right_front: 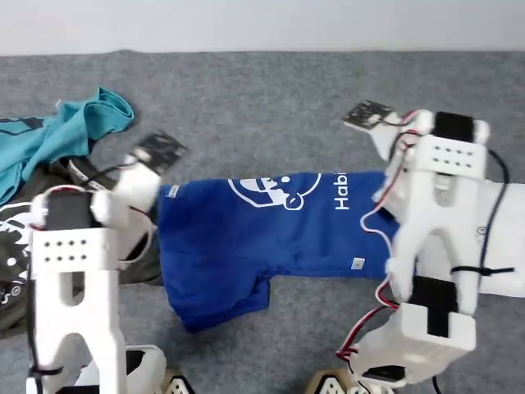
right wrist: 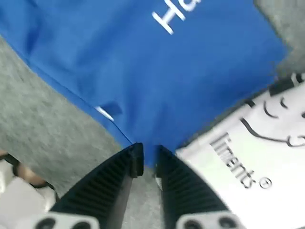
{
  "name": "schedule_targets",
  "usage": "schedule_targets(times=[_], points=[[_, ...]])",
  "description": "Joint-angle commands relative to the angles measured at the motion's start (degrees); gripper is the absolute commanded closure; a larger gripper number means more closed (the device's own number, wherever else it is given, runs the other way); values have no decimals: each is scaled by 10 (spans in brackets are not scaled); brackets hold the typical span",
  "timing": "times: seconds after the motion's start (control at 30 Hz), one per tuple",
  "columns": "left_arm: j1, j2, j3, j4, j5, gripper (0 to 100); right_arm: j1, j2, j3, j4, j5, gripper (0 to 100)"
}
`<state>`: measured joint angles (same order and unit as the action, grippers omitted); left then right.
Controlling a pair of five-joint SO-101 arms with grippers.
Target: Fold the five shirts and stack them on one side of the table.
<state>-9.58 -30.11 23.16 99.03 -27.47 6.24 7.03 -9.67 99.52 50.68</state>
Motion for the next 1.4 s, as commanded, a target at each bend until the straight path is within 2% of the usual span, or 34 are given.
schedule_targets(times=[0.0,0.2,0.37,0.77,0.9,1.17,1.37], points=[[-53,-17,-21,13,28,995,-38,22,-29,-29,-55,982],[-120,-13,-20,13,58,995,-28,112,-29,-189,-91,989],[-124,-16,-21,14,59,995,-4,188,-30,-305,-90,989],[-126,-18,-21,15,61,995,40,244,-33,-459,-89,989],[-180,-18,-26,15,97,995,22,199,-57,-374,-92,989],[-415,-18,-29,15,103,995,-48,92,-66,-182,-90,987],[-473,-17,-30,12,83,995,-128,42,-66,-50,-87,987]])
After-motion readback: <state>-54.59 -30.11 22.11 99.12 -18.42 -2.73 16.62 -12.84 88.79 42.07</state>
